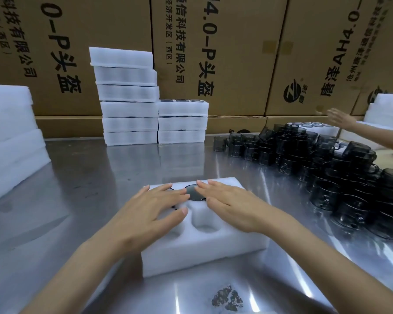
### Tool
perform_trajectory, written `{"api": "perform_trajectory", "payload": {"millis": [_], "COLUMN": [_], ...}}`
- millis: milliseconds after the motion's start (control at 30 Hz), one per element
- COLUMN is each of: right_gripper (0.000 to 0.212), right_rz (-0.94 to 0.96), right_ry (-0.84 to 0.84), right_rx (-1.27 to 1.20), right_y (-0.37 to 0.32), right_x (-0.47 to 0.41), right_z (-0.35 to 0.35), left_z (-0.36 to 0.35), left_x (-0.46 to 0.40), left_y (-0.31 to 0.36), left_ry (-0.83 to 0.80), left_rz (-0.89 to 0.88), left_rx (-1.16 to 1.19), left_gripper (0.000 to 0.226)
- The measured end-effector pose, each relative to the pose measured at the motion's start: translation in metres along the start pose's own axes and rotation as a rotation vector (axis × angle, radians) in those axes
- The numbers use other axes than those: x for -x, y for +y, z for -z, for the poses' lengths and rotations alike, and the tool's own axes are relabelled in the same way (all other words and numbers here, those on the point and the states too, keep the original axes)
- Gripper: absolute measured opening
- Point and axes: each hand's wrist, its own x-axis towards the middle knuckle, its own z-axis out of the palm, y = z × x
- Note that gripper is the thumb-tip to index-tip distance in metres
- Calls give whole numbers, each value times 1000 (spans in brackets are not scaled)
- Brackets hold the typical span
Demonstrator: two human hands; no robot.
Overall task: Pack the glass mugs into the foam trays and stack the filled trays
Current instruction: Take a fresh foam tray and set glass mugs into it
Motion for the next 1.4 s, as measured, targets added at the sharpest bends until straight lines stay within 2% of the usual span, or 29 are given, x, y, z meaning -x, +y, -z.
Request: {"api": "perform_trajectory", "payload": {"millis": [67,133,233,333,433,500,633,700,800,900,1067,1167,1233,1300,1400], "right_gripper": [48,47,44,37,35,38,44,41,49,53,32,27,30,29,17], "right_rz": [-7,-19,-46,-78,-265,-436,-709,-863,-1071,-1161,-1144,-1070,-913,-666,-342], "right_ry": [4,16,84,396,730,801,855,842,715,608,661,733,845,944,898], "right_rx": [9,-6,-191,-406,-339,-289,-182,-55,9,9,95,13,-69,-162,-340], "right_y": [-1,-1,0,9,38,64,109,128,152,168,173,166,151,129,89], "right_x": [-1,-1,-2,-1,4,9,17,19,22,23,22,21,21,21,20], "right_z": [-1,-1,-1,3,17,31,65,80,92,89,75,74,74,71,60], "left_z": [-1,-4,-12,-18,-22,-24,-27,-26,-25,-24,-24,-24,-24,-24,-24], "left_x": [0,0,7,14,12,9,6,6,5,3,3,3,2,2,2], "left_y": [-1,-1,-1,-12,-23,-25,-27,-27,-26,-26,-26,-27,-27,-26,-26], "left_ry": [20,36,187,374,438,451,439,429,418,418,417,413,416,416,416], "left_rz": [-8,-24,-22,2,99,145,142,154,162,156,156,160,158,154,160], "left_rx": [11,46,293,419,451,484,477,497,525,525,526,523,531,536,534], "left_gripper": [75,61,45,50,45,47,34,38,45,45,45,48,49,49,47]}}
